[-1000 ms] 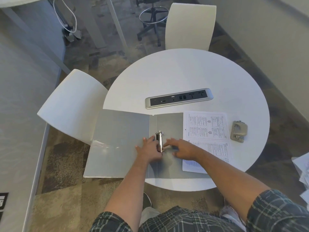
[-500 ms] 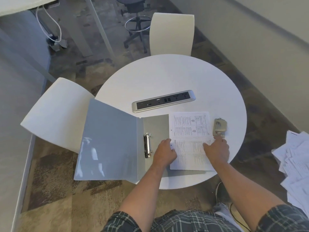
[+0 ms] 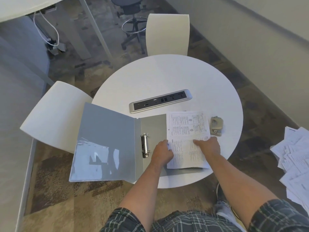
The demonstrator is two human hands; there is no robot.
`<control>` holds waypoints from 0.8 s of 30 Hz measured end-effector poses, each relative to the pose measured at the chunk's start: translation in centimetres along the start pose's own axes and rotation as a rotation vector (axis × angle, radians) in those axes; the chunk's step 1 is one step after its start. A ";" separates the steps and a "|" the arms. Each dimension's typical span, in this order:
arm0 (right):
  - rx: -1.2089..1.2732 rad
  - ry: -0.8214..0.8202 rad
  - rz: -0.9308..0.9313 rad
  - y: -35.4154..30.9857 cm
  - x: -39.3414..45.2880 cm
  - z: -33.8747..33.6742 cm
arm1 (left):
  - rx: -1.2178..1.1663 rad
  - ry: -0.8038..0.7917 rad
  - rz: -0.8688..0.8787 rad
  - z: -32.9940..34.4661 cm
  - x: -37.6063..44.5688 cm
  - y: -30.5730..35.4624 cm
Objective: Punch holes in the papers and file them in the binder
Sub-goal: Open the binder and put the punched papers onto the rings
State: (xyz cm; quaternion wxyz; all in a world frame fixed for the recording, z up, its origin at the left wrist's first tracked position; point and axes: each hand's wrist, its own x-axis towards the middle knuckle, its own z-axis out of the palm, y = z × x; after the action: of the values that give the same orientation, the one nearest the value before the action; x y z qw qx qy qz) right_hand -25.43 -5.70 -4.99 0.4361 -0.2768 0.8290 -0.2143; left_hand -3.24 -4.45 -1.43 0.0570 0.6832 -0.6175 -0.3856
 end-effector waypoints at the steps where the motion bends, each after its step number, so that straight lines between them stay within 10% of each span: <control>1: 0.035 0.000 -0.020 -0.2 -0.8 -0.3 | 0.004 -0.007 0.000 0.0 0.0 -0.1; 24: 0.457 -0.575 -0.456 -6.0 -5.9 -2.2 | -0.750 0.150 -0.296 -5.5 1.8 -4.1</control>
State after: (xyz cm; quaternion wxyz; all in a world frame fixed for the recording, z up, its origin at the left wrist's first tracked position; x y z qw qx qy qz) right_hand -22.90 -6.15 3.36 0.6409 -0.3976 0.5228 -0.3971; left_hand 3.27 -7.31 -0.71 0.2906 0.7229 -0.3232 -0.5372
